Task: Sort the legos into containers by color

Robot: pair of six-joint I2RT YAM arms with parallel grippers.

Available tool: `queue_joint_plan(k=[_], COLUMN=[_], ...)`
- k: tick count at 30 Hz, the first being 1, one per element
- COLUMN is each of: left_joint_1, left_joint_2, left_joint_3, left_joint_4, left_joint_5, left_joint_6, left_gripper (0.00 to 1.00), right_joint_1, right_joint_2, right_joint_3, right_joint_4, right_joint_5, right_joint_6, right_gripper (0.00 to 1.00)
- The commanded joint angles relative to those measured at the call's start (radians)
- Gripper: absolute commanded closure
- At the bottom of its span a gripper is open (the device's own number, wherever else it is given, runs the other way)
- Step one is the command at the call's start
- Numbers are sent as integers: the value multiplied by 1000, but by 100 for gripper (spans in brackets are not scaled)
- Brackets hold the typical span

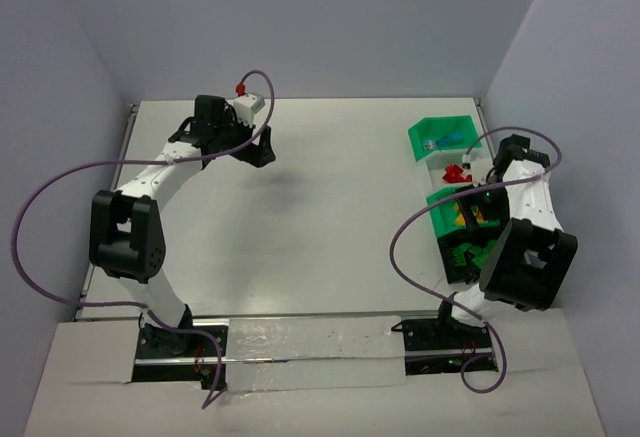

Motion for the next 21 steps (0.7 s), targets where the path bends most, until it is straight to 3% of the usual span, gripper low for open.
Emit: queue_joint_plan(k=[1,6,11,16,21], left_joint_1=[36,95,141,179,229], left_joint_2=[-95,-136,-201,-229,-255], left_joint_3=[-16,-22,-65,-63,-92], left_joint_4=[-53,-121,-139,-226,-243], left_joint_5=[38,35,-33,-67,-15], left_joint_6=[-33,-71,-58,-43,-83], left_gripper=[1,1,1,1,1], right_joint_1=[118,296,466,622,716], right_joint_2=[-31,11,100,221,310], right_joint_3=[171,387,455,562,633], right_joint_4=[-63,9,220,330,393], right_joint_5=[-135,-269,-361,-370,-385], right_joint_6=[82,223,348,429,490], right_gripper=[1,0,0,0,0])
